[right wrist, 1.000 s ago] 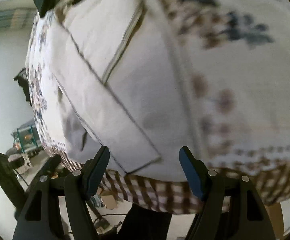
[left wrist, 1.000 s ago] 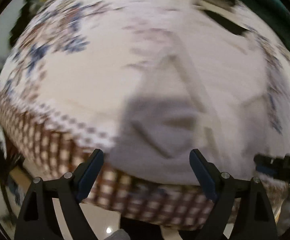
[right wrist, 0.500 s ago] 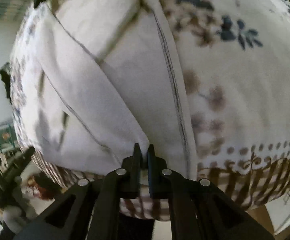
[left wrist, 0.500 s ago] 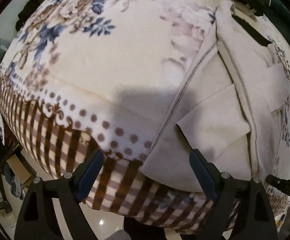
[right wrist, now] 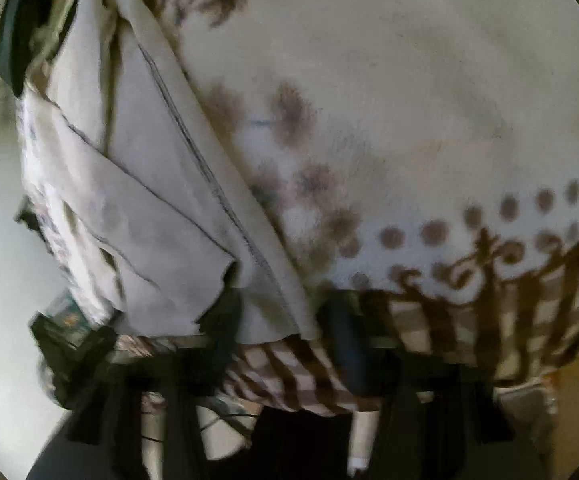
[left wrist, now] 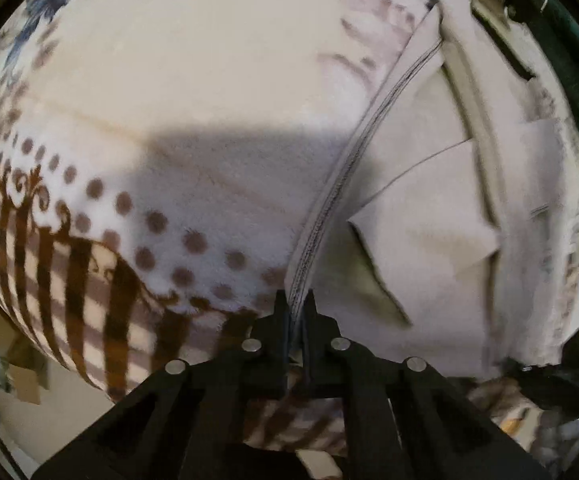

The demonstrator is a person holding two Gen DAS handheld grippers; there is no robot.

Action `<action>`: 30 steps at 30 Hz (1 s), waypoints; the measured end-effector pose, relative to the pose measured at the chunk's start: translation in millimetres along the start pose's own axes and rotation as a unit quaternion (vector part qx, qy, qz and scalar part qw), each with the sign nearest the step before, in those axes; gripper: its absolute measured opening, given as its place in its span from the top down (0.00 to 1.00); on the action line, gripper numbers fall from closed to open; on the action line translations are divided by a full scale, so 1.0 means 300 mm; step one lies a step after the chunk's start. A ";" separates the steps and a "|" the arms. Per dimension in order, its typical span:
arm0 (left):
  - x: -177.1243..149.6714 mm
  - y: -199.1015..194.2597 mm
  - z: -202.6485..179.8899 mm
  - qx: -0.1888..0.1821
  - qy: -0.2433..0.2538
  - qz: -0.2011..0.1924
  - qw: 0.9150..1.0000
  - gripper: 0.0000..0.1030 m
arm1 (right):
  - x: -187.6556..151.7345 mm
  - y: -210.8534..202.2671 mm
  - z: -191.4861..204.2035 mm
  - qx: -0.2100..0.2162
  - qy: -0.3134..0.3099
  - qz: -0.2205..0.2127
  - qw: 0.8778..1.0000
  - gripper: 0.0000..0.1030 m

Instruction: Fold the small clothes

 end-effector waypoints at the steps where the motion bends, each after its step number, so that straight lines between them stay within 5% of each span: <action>1: 0.009 -0.026 0.024 -0.017 -0.017 0.004 1.000 0.97 | -0.009 -0.009 0.001 0.020 0.005 0.000 1.000 0.96; 7: 0.038 -0.127 0.123 -0.081 -0.088 -0.010 0.993 0.97 | -0.017 -0.063 -0.054 0.111 0.095 0.006 0.989 0.96; 13: -0.008 -0.067 0.111 -0.021 -0.047 0.009 0.999 0.94 | 0.065 -0.102 -0.103 -0.007 0.051 -0.007 0.999 0.96; 16: -0.057 -0.044 0.132 -0.028 -0.060 0.017 0.998 0.91 | 0.065 -0.071 -0.055 -0.039 0.013 0.006 0.999 0.92; 17: -0.075 -0.046 0.147 -0.034 -0.069 0.016 0.997 0.84 | 0.066 -0.069 -0.042 -0.028 0.007 0.010 1.000 0.87; 18: -0.089 -0.044 0.163 -0.042 -0.081 0.015 0.996 0.78 | 0.068 -0.069 -0.034 -0.020 0.004 0.012 1.000 0.72; 20: -0.109 -0.032 0.188 -0.065 -0.100 0.017 0.993 0.46 | 0.071 -0.055 -0.013 -0.007 0.001 0.013 1.000 0.52; 24: -0.113 -0.006 0.194 -0.093 -0.110 0.023 0.989 0.45 | 0.080 0.029 0.038 0.000 0.006 0.040 0.999 0.48; 28: -0.090 0.001 0.145 -0.077 -0.065 0.022 0.995 0.47 | 0.097 0.089 0.042 0.008 0.010 0.049 0.999 0.48; 30: -0.085 -0.003 0.112 -0.050 -0.033 0.017 0.998 0.68 | 0.095 0.096 0.057 0.017 0.015 0.036 0.999 0.51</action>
Point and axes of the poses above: each gripper's, at about its wrist camera, not at the fingertips, and y roughly the way its jaws point, z to its left, x to its top, the point moved 2 cm from there along y, roughly the way its jaws point, and after that the axes turned 5 degrees about y, right-handed, at the moved point
